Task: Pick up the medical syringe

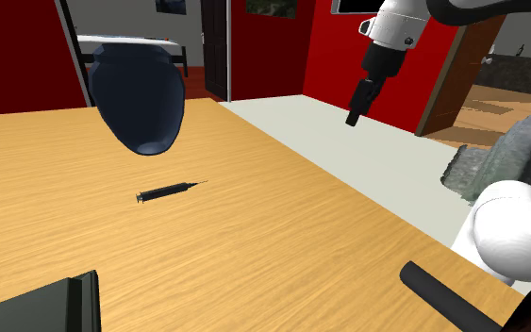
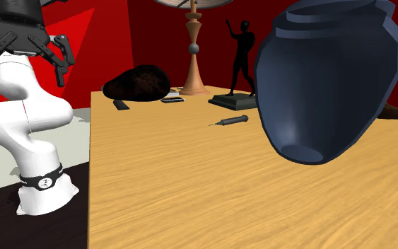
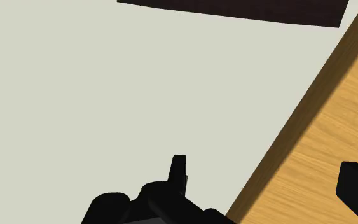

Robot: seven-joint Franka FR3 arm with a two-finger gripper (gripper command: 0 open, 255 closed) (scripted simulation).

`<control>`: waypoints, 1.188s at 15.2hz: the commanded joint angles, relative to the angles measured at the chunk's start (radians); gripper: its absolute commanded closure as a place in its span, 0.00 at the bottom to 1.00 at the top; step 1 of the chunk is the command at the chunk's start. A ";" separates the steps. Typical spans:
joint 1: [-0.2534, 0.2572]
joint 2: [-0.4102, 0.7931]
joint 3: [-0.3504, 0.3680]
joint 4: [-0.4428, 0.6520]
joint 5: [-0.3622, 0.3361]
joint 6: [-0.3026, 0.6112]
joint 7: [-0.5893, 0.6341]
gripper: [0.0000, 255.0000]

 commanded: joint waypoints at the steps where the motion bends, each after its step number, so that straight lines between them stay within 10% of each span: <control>1: 0.000 0.000 0.000 0.000 0.000 0.000 0.000 0.00; 18: 0.179 0.605 0.099 0.428 0.033 0.102 -0.285 0.00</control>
